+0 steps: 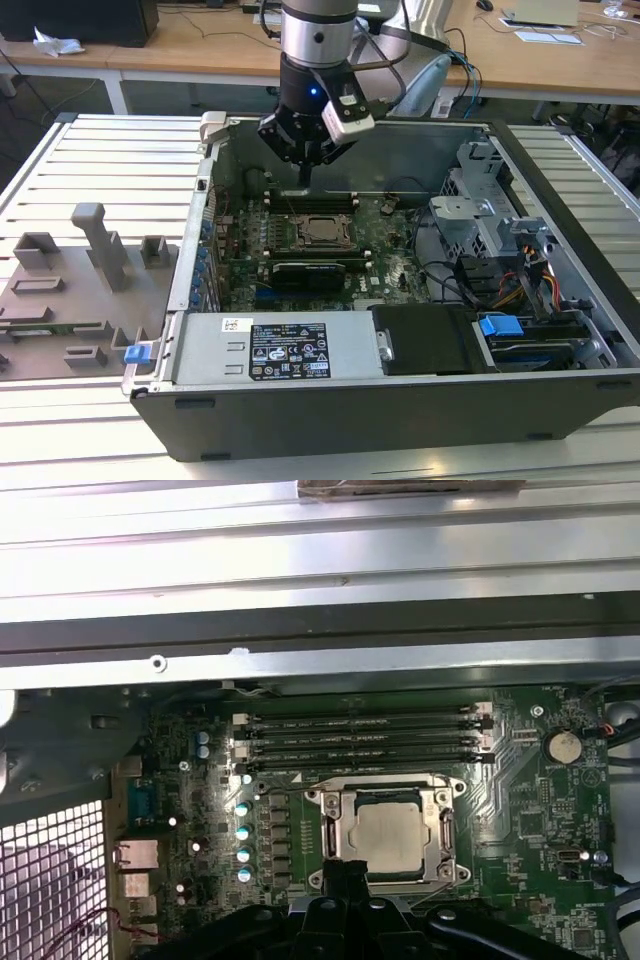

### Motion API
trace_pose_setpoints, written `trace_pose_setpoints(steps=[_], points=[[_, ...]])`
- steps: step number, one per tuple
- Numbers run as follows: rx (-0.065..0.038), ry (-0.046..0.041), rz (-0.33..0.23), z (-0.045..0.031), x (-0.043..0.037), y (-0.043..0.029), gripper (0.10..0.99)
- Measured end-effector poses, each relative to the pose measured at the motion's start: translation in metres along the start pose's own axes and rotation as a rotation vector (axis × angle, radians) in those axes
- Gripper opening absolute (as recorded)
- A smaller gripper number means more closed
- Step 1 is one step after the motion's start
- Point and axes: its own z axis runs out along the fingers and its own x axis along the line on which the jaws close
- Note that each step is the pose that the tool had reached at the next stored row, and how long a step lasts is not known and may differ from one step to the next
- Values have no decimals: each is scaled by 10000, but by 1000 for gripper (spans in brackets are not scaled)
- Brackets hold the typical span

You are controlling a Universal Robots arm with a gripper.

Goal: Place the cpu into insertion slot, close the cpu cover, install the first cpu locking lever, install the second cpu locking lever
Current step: 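Install the first cpu locking lever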

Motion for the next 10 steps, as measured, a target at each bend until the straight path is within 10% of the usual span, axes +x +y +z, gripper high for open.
trace_pose_setpoints(steps=[10], points=[[-12,-3,-2,82,253,18,106]])
